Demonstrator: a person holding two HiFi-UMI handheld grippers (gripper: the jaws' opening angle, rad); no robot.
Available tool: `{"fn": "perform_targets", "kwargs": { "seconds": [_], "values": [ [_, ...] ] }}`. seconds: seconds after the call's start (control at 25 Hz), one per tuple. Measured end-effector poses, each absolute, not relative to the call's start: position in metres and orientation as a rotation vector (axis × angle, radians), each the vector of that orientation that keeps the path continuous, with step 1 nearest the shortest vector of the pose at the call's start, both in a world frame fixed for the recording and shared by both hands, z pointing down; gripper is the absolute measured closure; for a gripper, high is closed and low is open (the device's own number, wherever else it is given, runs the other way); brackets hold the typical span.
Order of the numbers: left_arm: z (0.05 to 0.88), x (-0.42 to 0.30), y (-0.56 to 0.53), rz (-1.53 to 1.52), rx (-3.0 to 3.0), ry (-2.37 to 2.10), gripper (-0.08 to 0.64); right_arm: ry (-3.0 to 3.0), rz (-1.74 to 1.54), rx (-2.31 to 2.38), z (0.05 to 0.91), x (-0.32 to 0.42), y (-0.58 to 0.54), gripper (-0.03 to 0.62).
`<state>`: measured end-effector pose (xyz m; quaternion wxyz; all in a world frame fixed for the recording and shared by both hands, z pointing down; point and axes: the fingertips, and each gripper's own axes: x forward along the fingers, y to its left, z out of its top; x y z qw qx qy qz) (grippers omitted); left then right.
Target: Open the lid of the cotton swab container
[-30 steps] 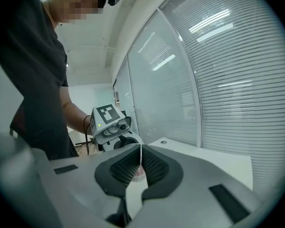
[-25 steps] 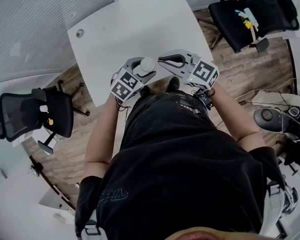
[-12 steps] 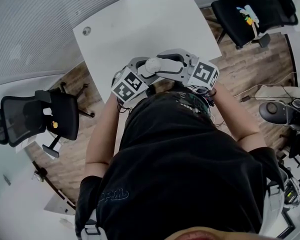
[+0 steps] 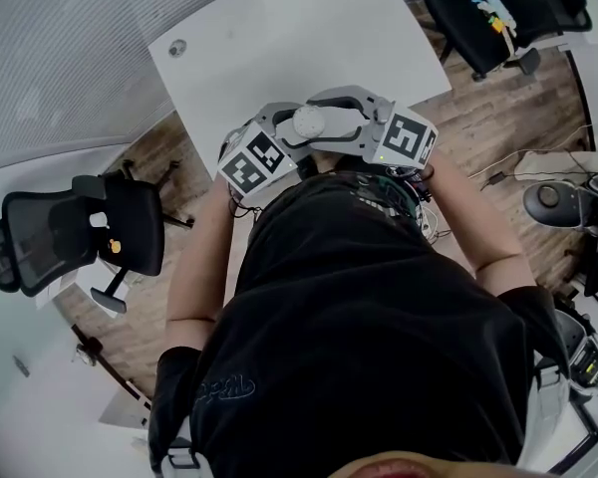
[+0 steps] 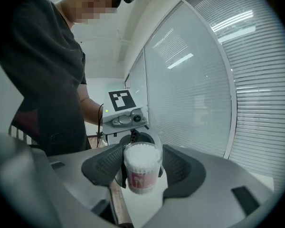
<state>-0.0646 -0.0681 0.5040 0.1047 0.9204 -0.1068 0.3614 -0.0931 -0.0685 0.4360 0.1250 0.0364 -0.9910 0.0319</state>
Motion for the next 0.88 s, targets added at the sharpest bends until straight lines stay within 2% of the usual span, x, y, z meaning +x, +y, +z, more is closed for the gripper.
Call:
{"fn": "perform_targets", "kwargs": {
  "seconds": [0.32, 0.88],
  "values": [
    [0.497, -0.071, -0.055, 1.051, 2.739, -0.264, 0.295, -2.892, 0.034, 0.113, 0.434, -0.103, -0.057, 0.336],
    [0.492, -0.062, -0.038, 1.050, 2.778, -0.238, 0.299, -2.857, 0.114, 0.122, 0.430, -0.093, -0.041, 0.341]
  ]
}}
